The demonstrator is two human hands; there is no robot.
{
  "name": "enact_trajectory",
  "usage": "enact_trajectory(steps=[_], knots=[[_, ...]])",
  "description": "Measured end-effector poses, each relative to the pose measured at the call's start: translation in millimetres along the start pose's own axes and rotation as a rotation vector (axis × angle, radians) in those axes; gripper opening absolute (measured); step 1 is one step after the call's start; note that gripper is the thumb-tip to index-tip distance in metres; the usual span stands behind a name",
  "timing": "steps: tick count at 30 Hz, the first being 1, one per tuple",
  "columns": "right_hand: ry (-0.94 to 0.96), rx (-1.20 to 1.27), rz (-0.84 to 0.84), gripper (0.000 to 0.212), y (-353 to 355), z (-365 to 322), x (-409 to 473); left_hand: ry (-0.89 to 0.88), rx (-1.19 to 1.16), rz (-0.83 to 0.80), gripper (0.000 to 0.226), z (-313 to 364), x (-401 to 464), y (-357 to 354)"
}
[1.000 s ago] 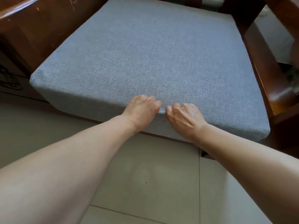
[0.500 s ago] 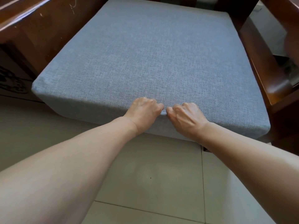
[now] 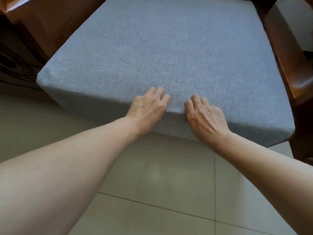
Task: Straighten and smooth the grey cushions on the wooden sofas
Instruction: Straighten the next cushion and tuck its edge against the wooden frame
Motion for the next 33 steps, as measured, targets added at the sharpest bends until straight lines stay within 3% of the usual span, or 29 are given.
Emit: enact_trajectory(steps=[3,5,7,12,15,25,33], knots=[[-0.008,-0.072,0.167,0.022,1,4,-2,-0.009,0.132,0.127,0.011,-1,0,-5],[0.028,-0.084,0.174,0.026,2,-2,2,-0.002,0.134,0.171,0.023,2,4,-6],[0.032,-0.059,0.153,0.028,-4,-4,5,0.011,0.050,0.184,0.019,6,9,-2],[-0.001,0.109,0.100,0.019,-3,-1,4,0.129,-0.036,-0.023,0.026,3,10,-12],[-0.020,0.098,-0.017,0.017,-4,1,2,0.117,-0.008,0.007,0.026,4,8,-6],[-0.066,0.046,-0.043,0.018,11,-3,-3,0.050,0.075,-0.066,0.025,9,7,7],[-0.079,0.148,-0.017,0.021,23,-16,-26,0.008,0.063,-0.062,0.028,18,-16,15]])
Point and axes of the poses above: each hand's wrist, its own x-axis towards the middle knuckle, its own y-axis out of the back of the hand, z = x × y, the point moved 7 cm from there along x, towards the middle knuckle, and after that the axes turned 1 degree about z, right-handed, at the moved point
